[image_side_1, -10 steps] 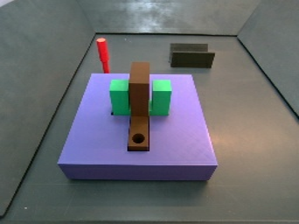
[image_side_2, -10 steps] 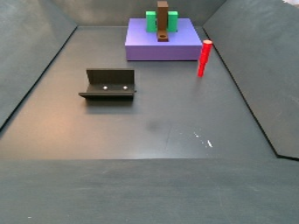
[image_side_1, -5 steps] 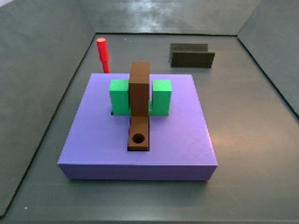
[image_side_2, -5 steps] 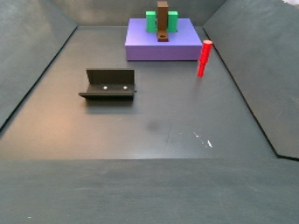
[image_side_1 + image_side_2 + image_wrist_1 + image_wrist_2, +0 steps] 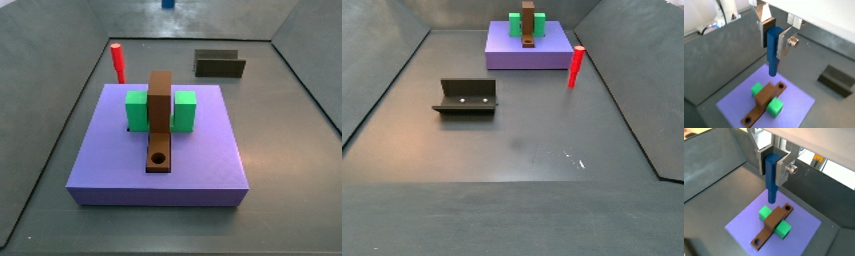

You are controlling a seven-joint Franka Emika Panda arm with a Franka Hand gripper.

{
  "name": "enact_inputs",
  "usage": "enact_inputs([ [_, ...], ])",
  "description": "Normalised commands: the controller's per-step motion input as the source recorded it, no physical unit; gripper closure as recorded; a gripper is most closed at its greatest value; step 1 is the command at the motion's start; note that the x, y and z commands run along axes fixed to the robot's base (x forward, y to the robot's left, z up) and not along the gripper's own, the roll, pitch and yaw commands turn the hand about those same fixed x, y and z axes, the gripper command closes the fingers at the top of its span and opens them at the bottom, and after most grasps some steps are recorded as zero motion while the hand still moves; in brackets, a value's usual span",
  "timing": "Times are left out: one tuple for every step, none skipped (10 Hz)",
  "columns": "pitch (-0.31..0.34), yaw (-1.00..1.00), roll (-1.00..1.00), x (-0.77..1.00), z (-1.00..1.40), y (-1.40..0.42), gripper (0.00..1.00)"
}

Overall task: Pick up the blue object. Move up. Place the blue object on the fixture. Regrasp the blue object. Move to above the board. Insert the blue object.
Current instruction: Insert the blue object.

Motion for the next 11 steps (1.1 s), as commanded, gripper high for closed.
enact_inputs([
  [-0.054,0.0,-0.19,0.23,-0.44,-0.61,1.0],
  [-0.05,0.0,-0.17,0.19,-0.43,-0.48,1.0],
  [0.0,0.0,-0.08,0.05,-0.41,-0.23,1.0],
  [0.0,0.0,0.0,0.02,-0.28,-0.18,1.0],
  [0.0,0.0,0.0,0.0,-0.21,-0.09,1.0],
  [-0.013,0.0,-0.01,-0.01,-0.15,-0.06,1.0],
  [-0.049,0.0,-0.02,0.0,-0.24,-0.27,1.0],
  [-0.13,0.0,0.0,-0.02,-0.41,-0.48,1.0],
  [-0.16,0.0,0.02,-0.09,-0.54,-0.4,1.0],
  [-0.119,0.0,0.03,-0.06,-0.57,-0.29,1.0],
  [-0.071,0.0,0.1,-0.03,-0.57,-0.06,1.0],
])
